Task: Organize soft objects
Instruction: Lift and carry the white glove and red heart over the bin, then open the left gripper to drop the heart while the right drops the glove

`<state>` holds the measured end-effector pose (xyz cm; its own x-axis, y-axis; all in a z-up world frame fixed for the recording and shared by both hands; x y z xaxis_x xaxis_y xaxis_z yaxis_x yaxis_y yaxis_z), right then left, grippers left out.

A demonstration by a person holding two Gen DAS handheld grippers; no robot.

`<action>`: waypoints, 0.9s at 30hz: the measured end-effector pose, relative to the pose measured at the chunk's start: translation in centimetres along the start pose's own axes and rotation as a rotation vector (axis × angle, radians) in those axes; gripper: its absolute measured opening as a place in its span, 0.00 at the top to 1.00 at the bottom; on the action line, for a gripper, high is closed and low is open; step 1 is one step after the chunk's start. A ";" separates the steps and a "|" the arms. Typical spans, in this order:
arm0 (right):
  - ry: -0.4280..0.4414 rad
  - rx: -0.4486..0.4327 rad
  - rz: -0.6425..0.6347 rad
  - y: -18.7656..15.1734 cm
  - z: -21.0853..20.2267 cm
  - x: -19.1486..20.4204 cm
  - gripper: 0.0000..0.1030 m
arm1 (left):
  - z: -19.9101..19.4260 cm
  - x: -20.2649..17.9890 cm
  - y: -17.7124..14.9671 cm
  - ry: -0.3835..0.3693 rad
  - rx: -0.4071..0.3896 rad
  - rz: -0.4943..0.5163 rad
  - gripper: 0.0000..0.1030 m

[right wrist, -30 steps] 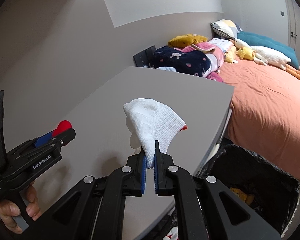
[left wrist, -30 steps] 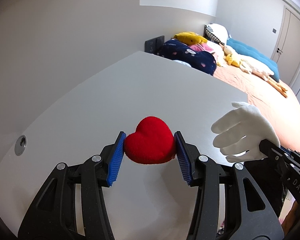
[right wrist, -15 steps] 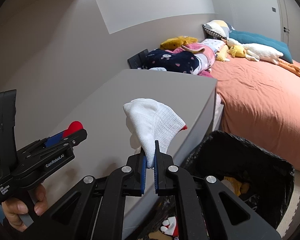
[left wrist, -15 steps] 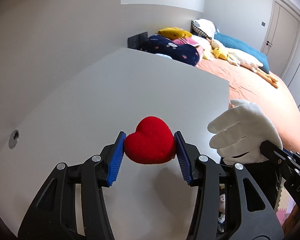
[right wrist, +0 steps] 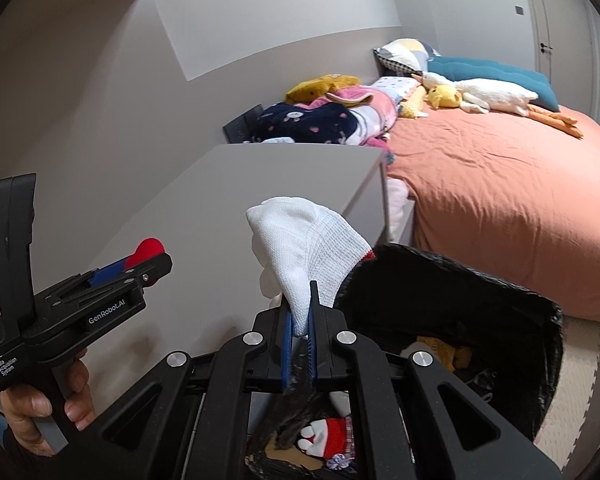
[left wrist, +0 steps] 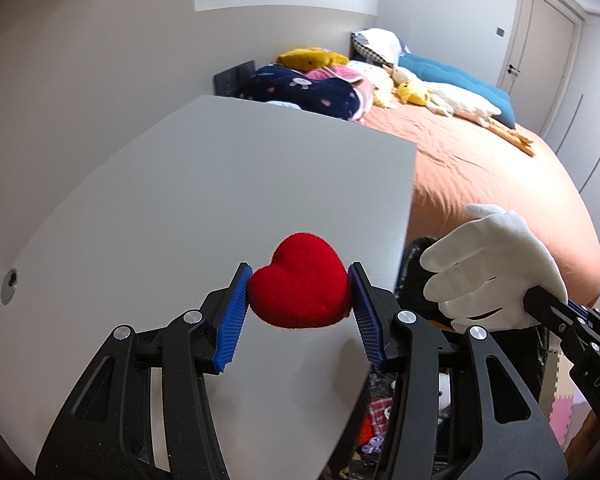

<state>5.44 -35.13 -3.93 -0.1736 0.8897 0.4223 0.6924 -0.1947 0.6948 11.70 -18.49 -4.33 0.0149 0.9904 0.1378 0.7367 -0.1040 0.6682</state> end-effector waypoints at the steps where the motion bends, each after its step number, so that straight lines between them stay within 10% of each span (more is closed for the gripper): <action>1: -0.004 -0.002 0.003 -0.1 -0.2 -0.2 0.93 | 0.0 -0.5 0.0 -0.007 0.000 0.007 0.53; 27: -0.149 -0.093 0.137 -1.9 -7.6 -8.1 0.93 | -2.2 -10.6 -2.2 -0.182 0.001 0.216 0.53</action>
<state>0.22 -45.12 -4.21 0.0276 0.9021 0.4306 0.6333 -0.3490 0.6908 8.43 -28.97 -5.65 0.2929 0.9454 0.1432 0.7038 -0.3145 0.6370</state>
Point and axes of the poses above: each gripper's, at about its wrist camera, not at the fingertips, and z roughly the way its jaws point, x to its left, y to its top, the point moved 6 cm from there along z, roughly the way its jaws point, and after that the axes turned 14 degrees about y, right-handed, at the moved point
